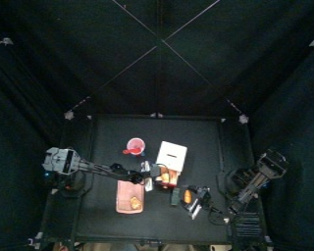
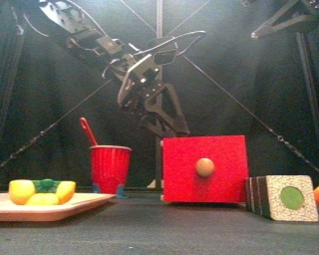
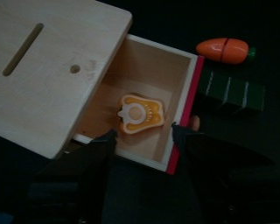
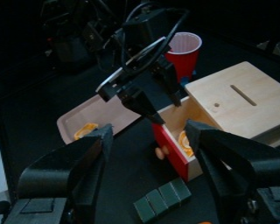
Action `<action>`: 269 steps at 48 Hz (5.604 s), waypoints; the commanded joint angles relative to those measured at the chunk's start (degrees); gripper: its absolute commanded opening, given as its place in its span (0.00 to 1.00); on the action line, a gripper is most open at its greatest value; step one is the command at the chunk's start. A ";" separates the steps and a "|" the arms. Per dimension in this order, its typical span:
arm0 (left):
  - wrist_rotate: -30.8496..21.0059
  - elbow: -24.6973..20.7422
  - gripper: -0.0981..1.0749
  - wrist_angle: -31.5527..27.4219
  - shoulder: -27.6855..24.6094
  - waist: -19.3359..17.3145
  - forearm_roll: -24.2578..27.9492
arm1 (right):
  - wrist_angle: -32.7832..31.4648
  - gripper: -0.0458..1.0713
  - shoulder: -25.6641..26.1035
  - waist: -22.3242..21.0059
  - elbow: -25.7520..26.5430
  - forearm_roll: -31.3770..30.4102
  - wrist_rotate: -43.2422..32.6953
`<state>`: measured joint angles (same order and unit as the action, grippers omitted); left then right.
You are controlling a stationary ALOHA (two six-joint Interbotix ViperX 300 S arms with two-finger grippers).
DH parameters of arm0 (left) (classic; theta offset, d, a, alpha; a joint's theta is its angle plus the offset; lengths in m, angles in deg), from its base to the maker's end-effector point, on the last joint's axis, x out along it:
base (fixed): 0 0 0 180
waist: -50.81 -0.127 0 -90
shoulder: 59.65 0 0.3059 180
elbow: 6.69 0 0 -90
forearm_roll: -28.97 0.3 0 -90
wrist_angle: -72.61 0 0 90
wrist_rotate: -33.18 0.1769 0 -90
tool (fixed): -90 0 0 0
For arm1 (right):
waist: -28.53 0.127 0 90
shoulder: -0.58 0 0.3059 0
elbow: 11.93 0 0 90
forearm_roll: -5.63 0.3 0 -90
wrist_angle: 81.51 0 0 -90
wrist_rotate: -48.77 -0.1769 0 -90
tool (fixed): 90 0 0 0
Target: Grab squash half from plate
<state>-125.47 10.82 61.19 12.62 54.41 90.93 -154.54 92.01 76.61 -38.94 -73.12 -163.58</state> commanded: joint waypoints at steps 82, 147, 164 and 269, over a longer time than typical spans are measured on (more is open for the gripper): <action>4.13 30.85 0.85 18.98 26.28 18.02 5.01 | 0.26 0.91 -0.09 -1.32 1.23 0.62 -0.18; 4.39 21.88 0.95 13.01 9.76 15.38 8.09 | 0.35 0.91 -0.09 -1.32 1.14 0.88 -0.09; 4.31 22.50 0.95 14.41 8.79 16.00 8.17 | 0.26 0.91 -0.09 -1.32 1.14 0.88 -0.09; 4.31 23.03 0.82 4.83 14.50 17.75 9.32 | 0.35 0.91 -0.09 -1.32 1.23 0.97 -0.09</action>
<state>-121.07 34.20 66.28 25.98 71.90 100.33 -154.01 91.13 75.29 -38.85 -71.97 -163.58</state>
